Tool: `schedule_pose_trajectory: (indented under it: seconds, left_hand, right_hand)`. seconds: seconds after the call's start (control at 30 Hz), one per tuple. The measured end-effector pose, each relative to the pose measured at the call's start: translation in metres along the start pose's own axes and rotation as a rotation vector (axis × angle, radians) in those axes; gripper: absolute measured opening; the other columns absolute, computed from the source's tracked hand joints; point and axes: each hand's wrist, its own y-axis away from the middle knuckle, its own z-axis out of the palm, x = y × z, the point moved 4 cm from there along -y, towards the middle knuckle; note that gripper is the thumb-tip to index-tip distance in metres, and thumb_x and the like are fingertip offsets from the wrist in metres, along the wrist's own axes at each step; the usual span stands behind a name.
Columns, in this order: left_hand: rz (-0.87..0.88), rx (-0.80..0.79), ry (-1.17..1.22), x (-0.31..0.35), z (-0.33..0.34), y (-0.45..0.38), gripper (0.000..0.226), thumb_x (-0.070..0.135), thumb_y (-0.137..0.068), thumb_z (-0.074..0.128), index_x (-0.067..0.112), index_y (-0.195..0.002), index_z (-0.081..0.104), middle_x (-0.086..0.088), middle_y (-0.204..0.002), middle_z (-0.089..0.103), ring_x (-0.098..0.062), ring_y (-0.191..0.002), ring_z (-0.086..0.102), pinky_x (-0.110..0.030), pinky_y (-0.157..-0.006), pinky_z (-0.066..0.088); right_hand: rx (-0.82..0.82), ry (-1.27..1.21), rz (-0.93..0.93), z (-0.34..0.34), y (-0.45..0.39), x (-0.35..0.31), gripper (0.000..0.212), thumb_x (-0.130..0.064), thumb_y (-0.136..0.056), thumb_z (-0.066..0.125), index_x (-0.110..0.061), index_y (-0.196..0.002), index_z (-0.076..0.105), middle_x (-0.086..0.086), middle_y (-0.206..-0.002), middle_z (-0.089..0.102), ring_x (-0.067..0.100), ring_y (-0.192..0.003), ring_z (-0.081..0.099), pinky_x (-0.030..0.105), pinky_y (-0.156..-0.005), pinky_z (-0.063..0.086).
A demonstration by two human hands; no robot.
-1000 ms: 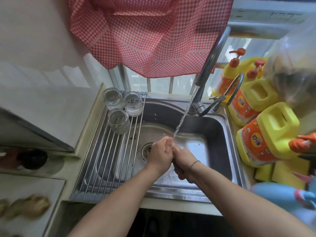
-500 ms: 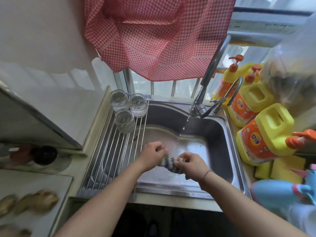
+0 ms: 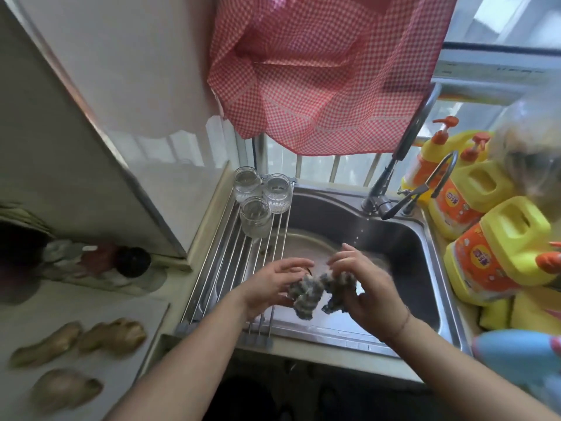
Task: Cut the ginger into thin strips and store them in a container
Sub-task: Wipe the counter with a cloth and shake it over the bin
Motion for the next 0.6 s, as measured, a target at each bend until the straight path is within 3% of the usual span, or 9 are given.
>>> schedule_pose_trajectory:
  seconds: [0.07,0.13,0.17,0.27,0.33,0.43,0.5,0.6]
  left_hand:
    - [0.030,-0.011,0.052,0.000,0.006,0.005,0.044,0.042,-0.104,0.041,0.013,-0.118,0.072,-0.016,-0.123,0.067,-0.028,-0.115,0.059,-0.042,-0.100,0.049]
    - [0.041,-0.048,0.170,-0.001,0.011,0.013,0.068,0.057,-0.103,0.028,0.009,-0.117,0.073,-0.019,-0.117,0.068,-0.026,-0.112,0.061,-0.040,-0.103,0.045]
    - [0.059,-0.061,0.163,0.000,0.012,0.016,0.067,0.057,-0.102,0.030,0.006,-0.117,0.071,-0.017,-0.113,0.068,-0.024,-0.107,0.062,-0.037,-0.098,0.049]
    - [0.117,0.019,0.107,-0.010,0.004,0.022,0.046,0.029,-0.087,0.065,-0.005,-0.118,0.062,-0.018,-0.108,0.068,-0.026,-0.097,0.067,-0.035,-0.082,0.058]
    - [0.099,0.056,0.332,-0.023,-0.005,0.023,0.043,0.018,-0.081,0.069,-0.003,-0.118,0.063,-0.018,-0.108,0.069,-0.025,-0.095,0.068,-0.037,-0.083,0.057]
    - [0.119,0.187,0.556,-0.043,-0.021,0.024,0.031,0.019,-0.087,0.071,0.003,-0.113,0.068,-0.021,-0.113,0.068,-0.027,-0.097,0.065,-0.040,-0.085,0.053]
    - [0.134,0.427,0.343,-0.047,-0.029,0.027,0.015,0.028,-0.094,0.067,0.014,-0.100,0.067,-0.014,-0.107,0.071,-0.026,-0.092,0.068,-0.041,-0.080,0.055]
    - [0.194,0.702,-0.170,-0.043,-0.042,0.036,0.013,0.033,-0.099,0.061,0.023,-0.092,0.063,-0.002,-0.096,0.071,-0.022,-0.093,0.069,-0.036,-0.081,0.055]
  right_hand:
    - [0.011,0.025,0.229,0.009,-0.006,-0.003,0.019,-0.015,-0.088,0.063,-0.029,-0.098,0.055,-0.029,-0.081,0.058,-0.017,-0.076,0.059,-0.003,-0.075,0.040]
    - [0.024,0.016,0.448,0.018,-0.009,0.002,0.029,-0.006,-0.091,0.070,-0.029,-0.096,0.055,-0.024,-0.076,0.060,-0.015,-0.074,0.060,0.002,-0.068,0.040]
    - [0.010,-0.014,0.541,0.022,-0.010,0.006,0.030,-0.003,-0.093,0.071,-0.028,-0.096,0.054,-0.020,-0.080,0.062,-0.010,-0.076,0.062,0.007,-0.068,0.040]
    - [-0.003,-0.163,0.715,0.031,-0.014,0.014,0.033,-0.004,-0.097,0.068,-0.035,-0.099,0.058,-0.013,-0.095,0.067,0.000,-0.085,0.063,0.020,-0.079,0.046]
    - [-0.005,-0.279,0.822,0.039,-0.009,0.020,0.034,-0.003,-0.099,0.065,-0.036,-0.105,0.061,-0.004,-0.098,0.070,0.009,-0.085,0.065,0.027,-0.082,0.053]
    - [-0.069,-0.266,0.949,0.059,0.006,0.030,0.031,-0.003,-0.102,0.060,-0.030,-0.119,0.063,0.009,-0.086,0.065,0.022,-0.076,0.059,0.038,-0.078,0.053]
    - [-0.104,-0.195,0.997,0.074,0.016,0.035,0.031,-0.005,-0.104,0.057,-0.025,-0.128,0.061,0.011,-0.090,0.063,0.022,-0.075,0.056,0.037,-0.077,0.048]
    - [-0.121,-0.121,1.020,0.095,0.022,0.036,0.038,-0.003,-0.103,0.057,-0.018,-0.138,0.056,0.009,-0.099,0.061,0.024,-0.087,0.054,0.027,-0.081,0.040]
